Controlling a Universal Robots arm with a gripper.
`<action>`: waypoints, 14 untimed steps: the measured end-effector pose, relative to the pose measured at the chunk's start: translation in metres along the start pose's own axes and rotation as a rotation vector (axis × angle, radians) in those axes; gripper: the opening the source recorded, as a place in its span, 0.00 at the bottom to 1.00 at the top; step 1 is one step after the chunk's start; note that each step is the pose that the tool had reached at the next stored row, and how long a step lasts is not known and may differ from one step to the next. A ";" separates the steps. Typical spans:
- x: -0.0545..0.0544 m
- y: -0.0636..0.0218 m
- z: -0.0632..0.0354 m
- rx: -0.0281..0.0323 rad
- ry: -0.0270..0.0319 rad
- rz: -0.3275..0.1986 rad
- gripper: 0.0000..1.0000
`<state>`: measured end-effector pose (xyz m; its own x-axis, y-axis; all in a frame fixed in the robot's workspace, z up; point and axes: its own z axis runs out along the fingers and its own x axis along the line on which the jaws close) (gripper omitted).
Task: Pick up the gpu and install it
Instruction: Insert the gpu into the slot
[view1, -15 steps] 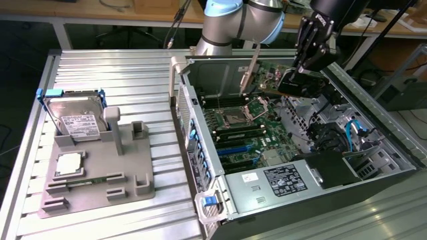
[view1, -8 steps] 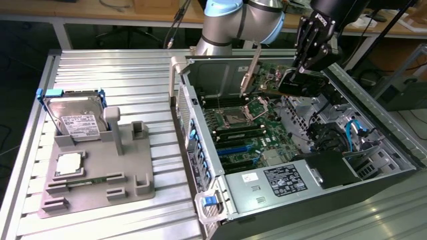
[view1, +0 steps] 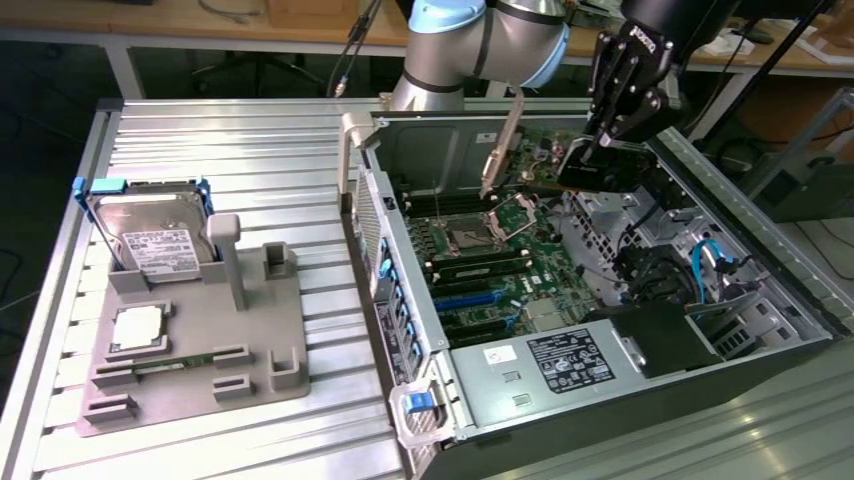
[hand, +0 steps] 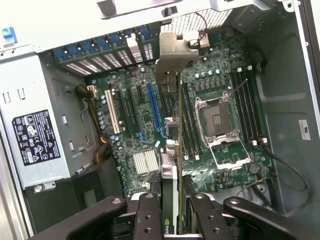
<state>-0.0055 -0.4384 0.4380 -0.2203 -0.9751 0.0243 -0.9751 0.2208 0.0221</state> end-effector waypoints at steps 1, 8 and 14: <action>0.000 0.0000 -0.0001 0.0002 0.0002 -0.007 0.27; 0.000 0.0000 -0.0002 0.0013 0.0012 -0.054 0.27; 0.000 0.0000 -0.0002 0.0024 0.0022 -0.100 0.27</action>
<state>-0.0055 -0.4384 0.4382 -0.1221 -0.9922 0.0243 -0.9922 0.1226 0.0221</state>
